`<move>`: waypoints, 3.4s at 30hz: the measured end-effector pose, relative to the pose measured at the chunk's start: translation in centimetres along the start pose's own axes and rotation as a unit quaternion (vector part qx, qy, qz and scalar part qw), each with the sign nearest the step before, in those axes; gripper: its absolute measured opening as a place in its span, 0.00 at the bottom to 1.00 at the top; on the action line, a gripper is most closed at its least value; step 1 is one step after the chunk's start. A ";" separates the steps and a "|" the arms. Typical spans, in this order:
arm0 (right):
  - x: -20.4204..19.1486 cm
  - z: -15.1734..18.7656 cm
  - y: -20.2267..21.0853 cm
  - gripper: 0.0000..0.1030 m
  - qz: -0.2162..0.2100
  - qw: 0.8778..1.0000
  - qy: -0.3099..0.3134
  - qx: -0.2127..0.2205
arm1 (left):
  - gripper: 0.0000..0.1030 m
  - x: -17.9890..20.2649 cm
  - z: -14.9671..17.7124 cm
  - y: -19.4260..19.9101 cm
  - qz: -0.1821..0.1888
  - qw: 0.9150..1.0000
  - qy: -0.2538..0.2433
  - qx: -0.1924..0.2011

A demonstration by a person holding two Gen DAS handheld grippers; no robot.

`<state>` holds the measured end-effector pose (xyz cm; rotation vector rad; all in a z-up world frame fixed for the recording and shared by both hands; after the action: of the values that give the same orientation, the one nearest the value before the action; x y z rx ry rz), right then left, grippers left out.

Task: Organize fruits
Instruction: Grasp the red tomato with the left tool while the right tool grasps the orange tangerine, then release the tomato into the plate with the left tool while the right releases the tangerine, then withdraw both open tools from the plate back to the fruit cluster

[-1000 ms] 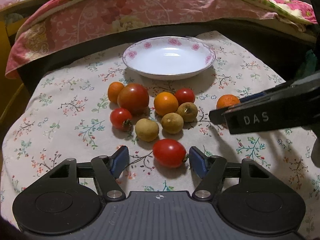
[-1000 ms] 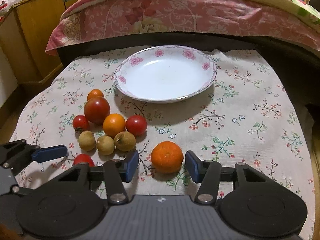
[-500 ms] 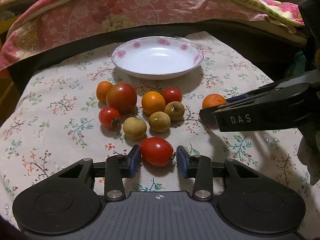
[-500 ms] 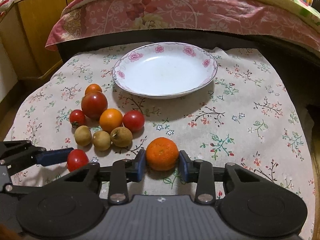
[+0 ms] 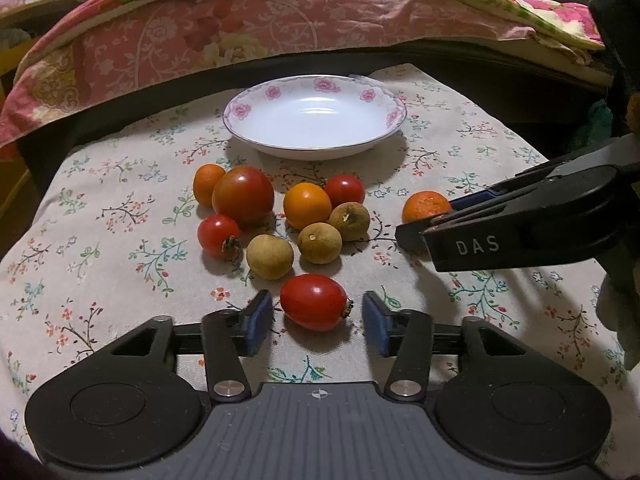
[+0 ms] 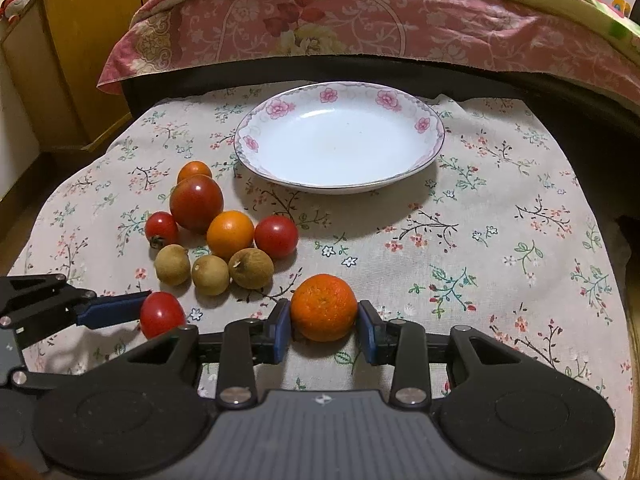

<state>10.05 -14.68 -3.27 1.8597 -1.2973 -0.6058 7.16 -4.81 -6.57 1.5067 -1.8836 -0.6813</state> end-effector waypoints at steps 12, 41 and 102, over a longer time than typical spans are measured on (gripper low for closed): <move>0.0 -0.1 0.4 0.34 -0.005 1.000 -0.007 -0.001 | 0.43 -0.2 -0.3 0.6 0.018 1.000 0.015 -0.014; 1.2 -5.1 1.8 0.33 -0.004 0.998 -0.025 0.050 | 0.43 0.2 -6.9 0.4 0.027 0.998 0.010 0.049; 6.1 -8.2 -2.4 0.42 0.013 0.996 -0.050 0.070 | 0.55 -1.5 -12.7 -4.6 -0.003 0.998 0.002 0.062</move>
<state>19.75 -17.30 -0.05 1.9433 -1.4606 -0.6146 19.78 -4.49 -1.57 1.5904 -1.9499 -0.5712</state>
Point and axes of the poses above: each gripper's, at about its wrist camera, not at the fingertips, and y roughly against the way its jaws point, x to its right, z to its underside, the point moved 4 cm from there along -y, roughly the way its jaws point, and after that the axes turned 14 degrees about y, right-handed, at the moved point
